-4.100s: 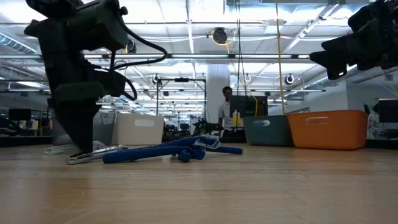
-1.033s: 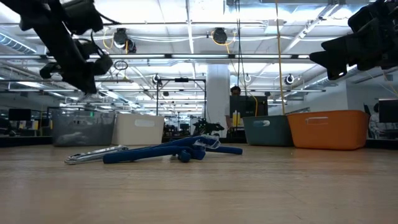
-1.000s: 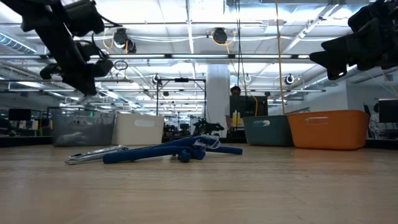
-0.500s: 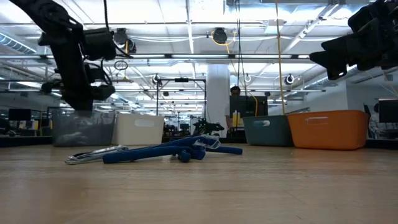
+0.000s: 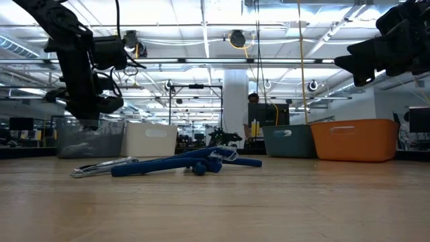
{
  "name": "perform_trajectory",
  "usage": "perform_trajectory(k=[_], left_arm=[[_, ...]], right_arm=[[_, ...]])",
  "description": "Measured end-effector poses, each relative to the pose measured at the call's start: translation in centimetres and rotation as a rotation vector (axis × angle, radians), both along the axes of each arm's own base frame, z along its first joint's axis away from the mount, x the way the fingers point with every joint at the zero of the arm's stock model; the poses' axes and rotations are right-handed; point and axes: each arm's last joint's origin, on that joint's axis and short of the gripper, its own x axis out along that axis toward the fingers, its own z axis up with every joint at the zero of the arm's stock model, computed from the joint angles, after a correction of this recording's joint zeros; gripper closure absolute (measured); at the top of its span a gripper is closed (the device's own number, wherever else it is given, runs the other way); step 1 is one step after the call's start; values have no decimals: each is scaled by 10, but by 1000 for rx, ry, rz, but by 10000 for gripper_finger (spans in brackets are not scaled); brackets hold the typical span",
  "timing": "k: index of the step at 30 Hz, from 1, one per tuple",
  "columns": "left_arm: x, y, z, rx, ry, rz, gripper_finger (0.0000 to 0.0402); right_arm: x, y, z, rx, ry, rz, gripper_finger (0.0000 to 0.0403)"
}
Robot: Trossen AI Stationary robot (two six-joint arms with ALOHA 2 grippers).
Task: Pick & Place Travel size toiletries
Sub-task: Put the left silver nail cutter into the black bin, then put the silver nail cutter into the black bin
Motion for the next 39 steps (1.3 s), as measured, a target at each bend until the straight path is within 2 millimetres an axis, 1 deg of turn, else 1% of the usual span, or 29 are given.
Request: perform_trajectory(k=[4,7,15,19,23,26,28,34,39], left_arm=[[0,0,0,0,25,-32,363],[-1,0,0,-4,23,-23,350],[0,-1,-1,-25,1,-13,256],[0,-1,-1,-29,16,-40,218],[2,-5,1,-134,8,-221,198],[5,-8,10,-202,-92,-318,197],[9,-11,18,-214,-149,-363,201],[27,-31,42,-153,-318,-581,218],[47,-58,58,-98,-494,-849,222]], right_arm=[[0,0,0,0,0,0,211],[0,0,0,0,0,0,211],[0,0,0,0,0,0,211],[0,0,0,0,0,0,211],[0,0,0,0,0,0,211],[0,0,0,0,0,0,211],[0,0,0,0,0,0,211],[0,0,0,0,0,0,211],[0,0,0,0,0,0,211]])
